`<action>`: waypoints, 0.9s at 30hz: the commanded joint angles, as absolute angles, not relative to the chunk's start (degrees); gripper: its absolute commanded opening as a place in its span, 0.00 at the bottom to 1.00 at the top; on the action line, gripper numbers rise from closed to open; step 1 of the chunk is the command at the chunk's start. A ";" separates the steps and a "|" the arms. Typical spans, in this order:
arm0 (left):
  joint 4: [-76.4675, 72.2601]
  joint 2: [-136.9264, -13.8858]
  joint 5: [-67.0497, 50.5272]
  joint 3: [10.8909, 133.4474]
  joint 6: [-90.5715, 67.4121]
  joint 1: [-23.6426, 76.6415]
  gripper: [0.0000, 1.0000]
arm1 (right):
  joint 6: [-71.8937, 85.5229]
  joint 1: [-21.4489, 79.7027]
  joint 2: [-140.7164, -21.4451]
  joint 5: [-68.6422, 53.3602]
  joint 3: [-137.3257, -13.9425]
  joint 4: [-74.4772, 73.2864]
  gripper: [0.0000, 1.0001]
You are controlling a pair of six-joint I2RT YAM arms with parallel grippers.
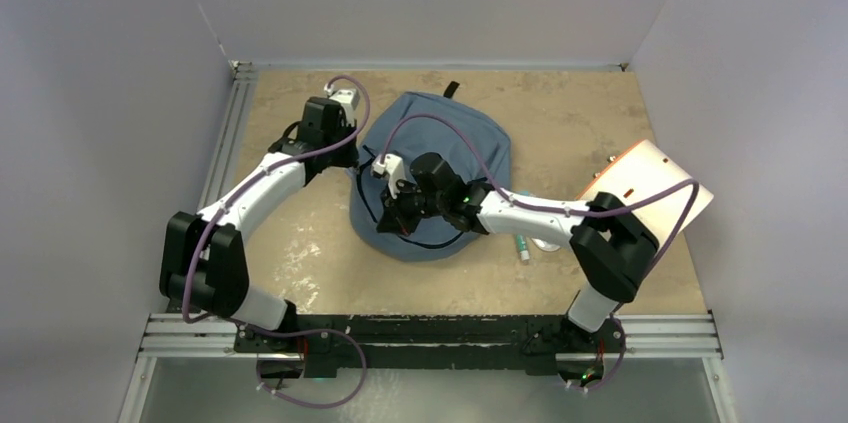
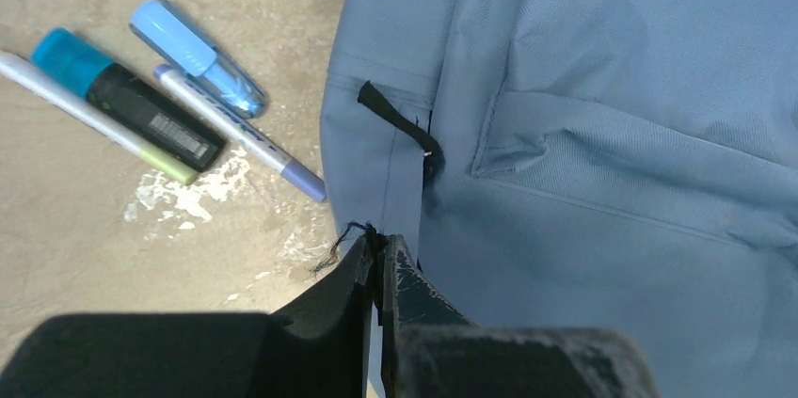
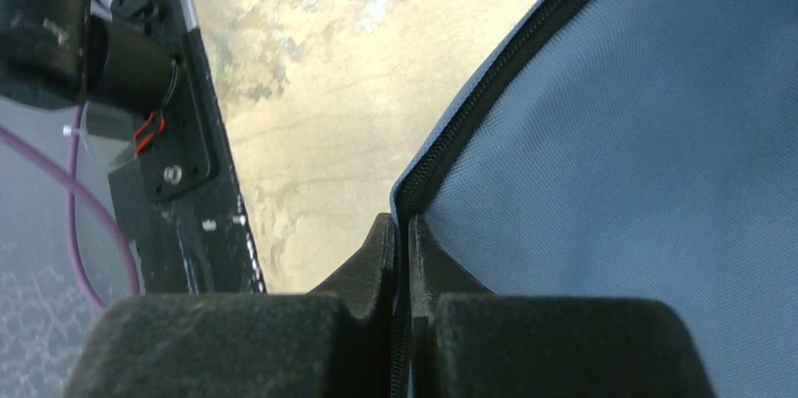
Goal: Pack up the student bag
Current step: Zip the student bag at the center of the board.
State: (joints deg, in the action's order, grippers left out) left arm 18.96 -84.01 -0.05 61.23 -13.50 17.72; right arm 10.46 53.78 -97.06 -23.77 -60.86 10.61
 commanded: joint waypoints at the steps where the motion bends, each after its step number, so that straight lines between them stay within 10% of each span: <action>1: 14.56 -85.33 -1.79 63.73 -13.93 17.48 0.00 | 4.28 55.67 -92.27 -32.82 -59.44 3.88 0.00; 14: 14.50 -87.31 -1.89 63.98 -13.21 18.36 0.00 | -6.38 57.74 -90.23 -37.56 -59.32 -6.08 0.00; 27: 14.39 -86.98 -1.58 63.72 -12.66 19.50 0.00 | 16.84 57.66 -87.55 -12.89 -60.73 4.35 0.44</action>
